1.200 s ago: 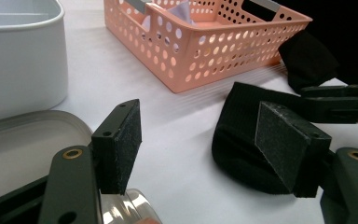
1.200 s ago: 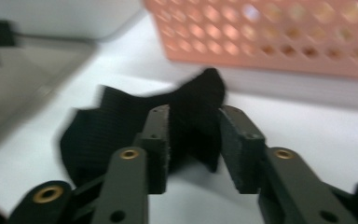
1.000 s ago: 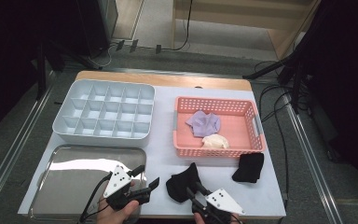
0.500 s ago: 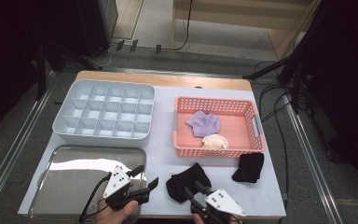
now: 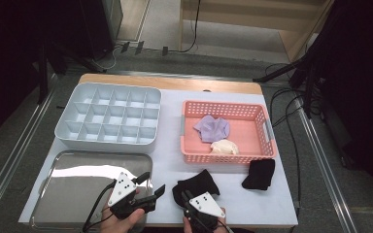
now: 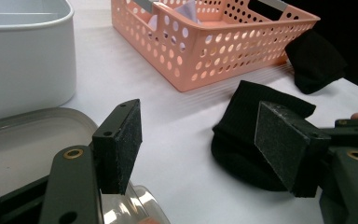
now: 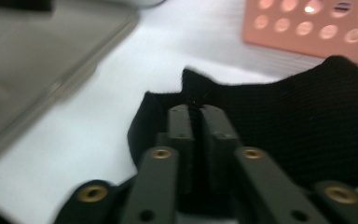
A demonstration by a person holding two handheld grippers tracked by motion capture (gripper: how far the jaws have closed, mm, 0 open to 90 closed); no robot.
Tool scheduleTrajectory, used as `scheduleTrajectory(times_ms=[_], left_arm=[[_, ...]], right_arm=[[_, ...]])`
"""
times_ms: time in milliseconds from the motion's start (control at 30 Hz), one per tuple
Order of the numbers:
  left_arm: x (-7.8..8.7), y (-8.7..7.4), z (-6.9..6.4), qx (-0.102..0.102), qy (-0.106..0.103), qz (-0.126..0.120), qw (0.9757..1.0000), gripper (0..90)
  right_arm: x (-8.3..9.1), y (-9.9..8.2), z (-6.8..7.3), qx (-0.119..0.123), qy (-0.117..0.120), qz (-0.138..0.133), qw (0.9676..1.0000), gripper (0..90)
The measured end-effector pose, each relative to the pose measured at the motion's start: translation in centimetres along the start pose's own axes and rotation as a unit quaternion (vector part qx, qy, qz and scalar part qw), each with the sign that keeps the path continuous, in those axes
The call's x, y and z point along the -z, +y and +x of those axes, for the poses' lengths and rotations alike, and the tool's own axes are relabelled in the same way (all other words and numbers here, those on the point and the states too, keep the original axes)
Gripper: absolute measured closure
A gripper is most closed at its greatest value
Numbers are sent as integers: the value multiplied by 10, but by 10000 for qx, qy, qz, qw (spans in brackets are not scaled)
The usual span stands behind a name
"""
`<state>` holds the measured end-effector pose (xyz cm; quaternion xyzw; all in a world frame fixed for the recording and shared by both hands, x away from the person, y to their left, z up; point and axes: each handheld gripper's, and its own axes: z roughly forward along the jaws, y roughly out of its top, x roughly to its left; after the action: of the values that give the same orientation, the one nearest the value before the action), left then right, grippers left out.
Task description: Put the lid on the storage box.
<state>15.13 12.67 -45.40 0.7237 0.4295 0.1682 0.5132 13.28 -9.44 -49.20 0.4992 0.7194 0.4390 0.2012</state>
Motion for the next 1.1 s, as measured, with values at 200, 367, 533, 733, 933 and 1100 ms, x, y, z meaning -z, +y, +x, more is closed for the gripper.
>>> scheduleTrajectory(times_ms=[200, 367, 533, 733, 933, 1100], left_arm=[[-2, -1, -1, -13, -22, 38, 10000, 335], [0, -1, 1, -26, 50, 16, 10000, 335], [1, -1, 2, -45, 83, 19, 10000, 337], [-1, -3, -3, -90, 36, 69, 9999, 341], [-1, -2, -1, -41, 55, 44, 10000, 344], [0, -1, 0, 18, 40, 14, 10000, 371]], right_arm=[[-14, 13, 4, -531, 326, -106, 9980, 751], [-7, 13, 6, -131, 309, -268, 9991, 660], [-4, 5, 3, 45, 312, -49, 9995, 684], [-7, 1, 4, 74, 122, 28, 9999, 736], [-2, 5, -7, -182, 315, -30, 9993, 862], [8, 11, -14, -274, 298, -304, 9987, 862]])
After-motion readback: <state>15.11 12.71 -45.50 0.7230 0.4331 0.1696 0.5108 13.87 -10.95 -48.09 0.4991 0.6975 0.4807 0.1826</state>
